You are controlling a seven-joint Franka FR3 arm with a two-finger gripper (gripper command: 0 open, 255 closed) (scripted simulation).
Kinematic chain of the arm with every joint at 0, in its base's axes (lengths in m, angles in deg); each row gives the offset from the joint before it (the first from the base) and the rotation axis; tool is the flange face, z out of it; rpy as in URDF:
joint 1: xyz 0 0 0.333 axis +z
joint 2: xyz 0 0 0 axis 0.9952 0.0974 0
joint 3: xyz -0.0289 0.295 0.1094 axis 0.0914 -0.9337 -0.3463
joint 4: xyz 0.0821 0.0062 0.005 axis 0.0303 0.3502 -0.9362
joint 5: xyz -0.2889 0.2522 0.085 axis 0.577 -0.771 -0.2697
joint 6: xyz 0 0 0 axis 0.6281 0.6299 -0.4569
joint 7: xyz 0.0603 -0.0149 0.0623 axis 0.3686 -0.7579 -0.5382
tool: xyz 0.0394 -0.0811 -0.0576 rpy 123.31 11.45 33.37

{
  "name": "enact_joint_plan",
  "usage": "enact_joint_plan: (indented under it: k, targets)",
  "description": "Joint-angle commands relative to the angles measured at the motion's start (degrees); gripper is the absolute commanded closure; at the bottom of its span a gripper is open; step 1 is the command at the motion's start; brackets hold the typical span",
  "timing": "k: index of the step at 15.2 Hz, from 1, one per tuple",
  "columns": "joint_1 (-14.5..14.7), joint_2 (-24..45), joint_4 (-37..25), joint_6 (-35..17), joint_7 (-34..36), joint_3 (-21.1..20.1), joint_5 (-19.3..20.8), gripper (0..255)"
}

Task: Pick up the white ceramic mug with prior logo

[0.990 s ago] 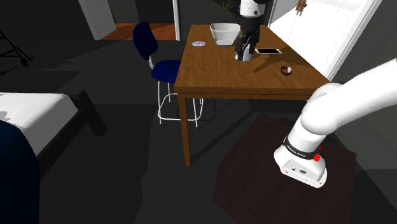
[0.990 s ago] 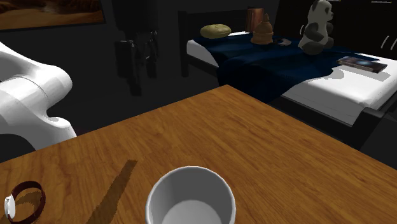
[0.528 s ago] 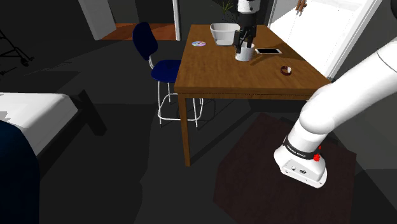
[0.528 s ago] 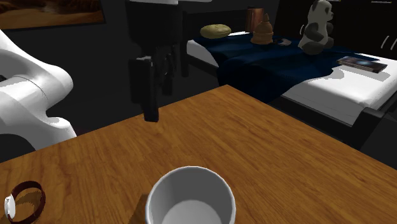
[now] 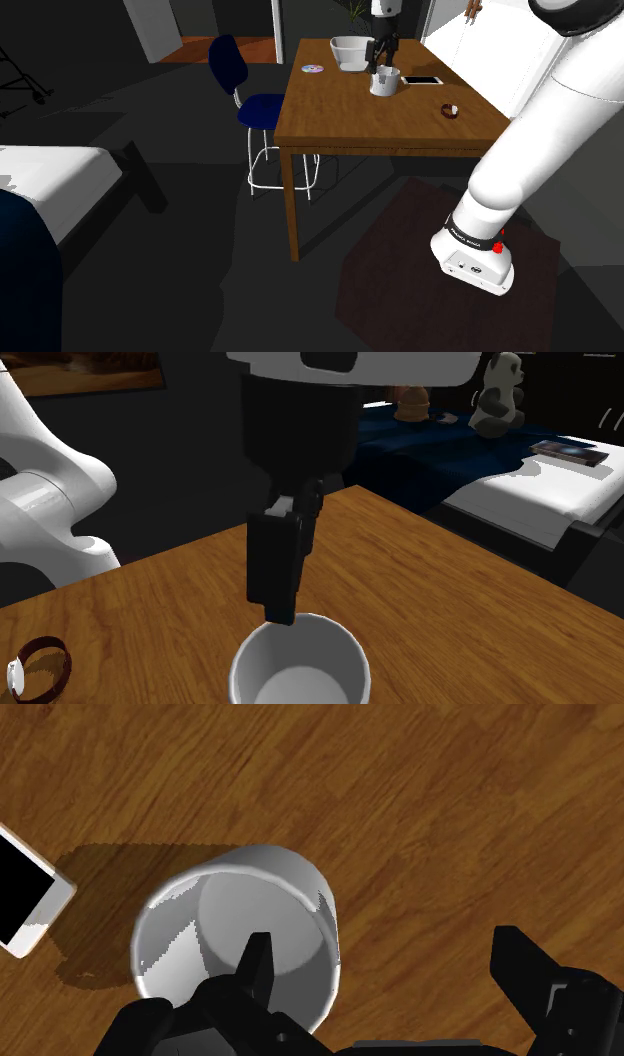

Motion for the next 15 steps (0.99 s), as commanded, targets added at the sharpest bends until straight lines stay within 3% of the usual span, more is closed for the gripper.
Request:
enact_joint_plan:
  k: [1,10,11,15]
  targets:
    - [-0.8,4.4,-4.8,0.6,-2.0,1.2,-0.9,0]
    - [-0.9,4.6,0.8,-5.2,-1.7,1.3,-0.8,0]
    - [-0.9,4.6,0.8,-5.2,-1.7,1.3,-0.8,255]
    - [-0.9,4.6,0.8,-5.2,-1.7,1.3,-0.8,255]
